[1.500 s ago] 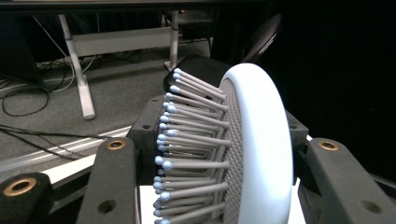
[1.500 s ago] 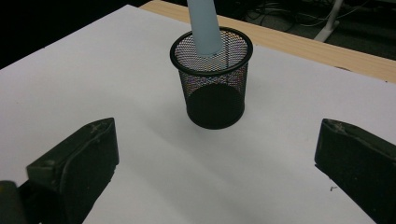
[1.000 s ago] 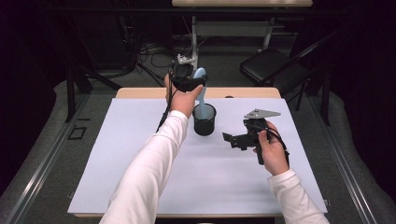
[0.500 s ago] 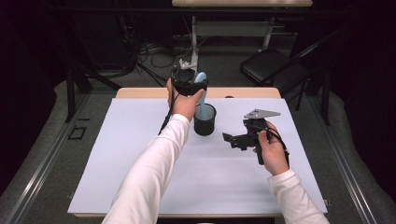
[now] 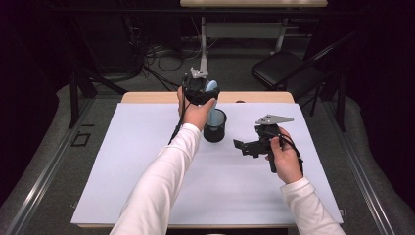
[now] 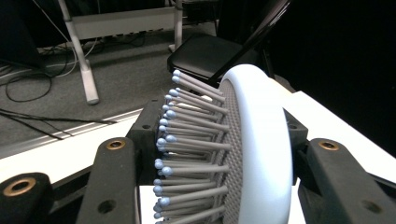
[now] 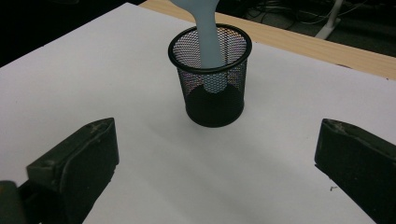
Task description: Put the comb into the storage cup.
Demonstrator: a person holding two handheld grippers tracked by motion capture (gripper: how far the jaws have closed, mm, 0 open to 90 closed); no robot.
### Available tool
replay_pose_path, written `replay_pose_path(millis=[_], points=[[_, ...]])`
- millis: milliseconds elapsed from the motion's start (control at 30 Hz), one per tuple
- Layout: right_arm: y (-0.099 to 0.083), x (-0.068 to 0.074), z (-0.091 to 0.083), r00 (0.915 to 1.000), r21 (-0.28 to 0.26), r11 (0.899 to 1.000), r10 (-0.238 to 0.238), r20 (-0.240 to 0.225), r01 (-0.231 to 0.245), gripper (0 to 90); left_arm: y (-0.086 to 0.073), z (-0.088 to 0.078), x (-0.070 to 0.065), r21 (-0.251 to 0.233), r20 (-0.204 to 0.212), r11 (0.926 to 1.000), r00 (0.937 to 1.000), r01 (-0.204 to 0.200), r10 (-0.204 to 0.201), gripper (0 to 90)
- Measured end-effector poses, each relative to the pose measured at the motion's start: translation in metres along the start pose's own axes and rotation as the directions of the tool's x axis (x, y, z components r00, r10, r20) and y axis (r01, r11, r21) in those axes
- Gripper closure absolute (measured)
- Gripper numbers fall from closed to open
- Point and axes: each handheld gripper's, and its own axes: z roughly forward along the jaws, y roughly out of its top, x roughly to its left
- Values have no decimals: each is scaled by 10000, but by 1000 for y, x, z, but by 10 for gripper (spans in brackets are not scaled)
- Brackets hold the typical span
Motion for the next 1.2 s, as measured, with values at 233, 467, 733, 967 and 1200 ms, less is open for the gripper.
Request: replay_pose_path(millis=[233,467,733,967,1200], points=[[0,1,1,10000,49,10000,-35,-13,35,0,-8,4,0,-54,-46,10000,10000,56,-56,493],[-1,1,2,10000,93,9999,-97,-7,97,0,-12,7,1,19,-75,10000,9999,71,-70,492],[-1,1,2,10000,106,9999,-77,-6,77,0,-13,8,1,106,-264,9999,9996,-89,92,492],[-1,1,3,9999,135,9998,-109,-6,109,0,-16,8,4,81,-320,10000,9995,-22,25,492],[-2,2,4,9999,176,9998,-106,7,106,0,-19,7,9,89,-440,9999,9990,114,-110,491]])
